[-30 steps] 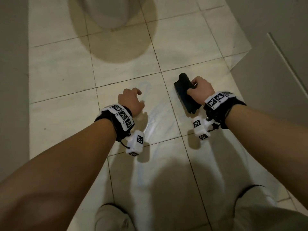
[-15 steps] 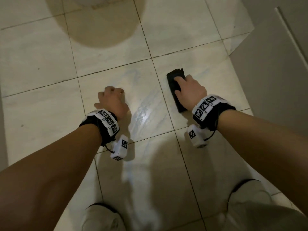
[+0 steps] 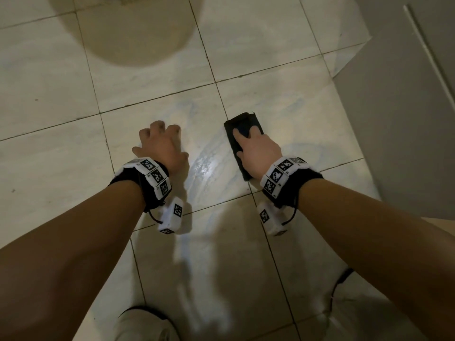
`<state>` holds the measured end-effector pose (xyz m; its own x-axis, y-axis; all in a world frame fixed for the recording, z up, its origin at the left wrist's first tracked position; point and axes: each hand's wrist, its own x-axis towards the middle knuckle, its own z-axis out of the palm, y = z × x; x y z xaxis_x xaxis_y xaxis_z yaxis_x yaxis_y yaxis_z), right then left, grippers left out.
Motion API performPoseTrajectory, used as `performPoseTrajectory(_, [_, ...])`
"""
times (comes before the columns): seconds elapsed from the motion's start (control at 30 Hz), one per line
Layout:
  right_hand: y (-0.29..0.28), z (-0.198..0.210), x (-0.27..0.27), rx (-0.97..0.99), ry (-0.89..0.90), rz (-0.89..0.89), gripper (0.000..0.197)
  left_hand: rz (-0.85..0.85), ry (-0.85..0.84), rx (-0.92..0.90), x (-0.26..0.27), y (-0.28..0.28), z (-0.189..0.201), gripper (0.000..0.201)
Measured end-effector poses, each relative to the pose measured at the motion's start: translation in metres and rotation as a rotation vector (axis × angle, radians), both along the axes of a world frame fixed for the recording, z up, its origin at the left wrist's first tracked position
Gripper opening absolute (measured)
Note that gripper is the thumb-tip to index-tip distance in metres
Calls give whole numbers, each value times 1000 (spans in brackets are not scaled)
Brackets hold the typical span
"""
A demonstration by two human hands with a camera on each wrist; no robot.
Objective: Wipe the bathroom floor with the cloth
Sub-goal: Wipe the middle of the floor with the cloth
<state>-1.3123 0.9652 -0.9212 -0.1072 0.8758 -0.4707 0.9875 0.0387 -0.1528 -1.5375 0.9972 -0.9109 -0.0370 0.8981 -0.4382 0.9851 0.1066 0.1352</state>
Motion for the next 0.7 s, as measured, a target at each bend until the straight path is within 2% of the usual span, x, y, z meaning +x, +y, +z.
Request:
performPoseTrajectory(0.23, [-1, -5, -10, -47, -8, -25, 81, -2, 7, -2, 0, 2, -2, 62])
performPoseTrajectory(0.37, [-3, -10, -2, -39, 50, -57, 78, 4, 8, -1, -1, 2, -3, 62])
performPoseTrajectory(0.47, [-2, -11, 26, 15, 56, -94, 72, 9, 17, -1, -1, 2, -3, 63])
performPoseTrajectory(0.7, [5, -12, 118, 118, 18, -328, 61, 27, 27, 12, 2, 3, -3, 63])
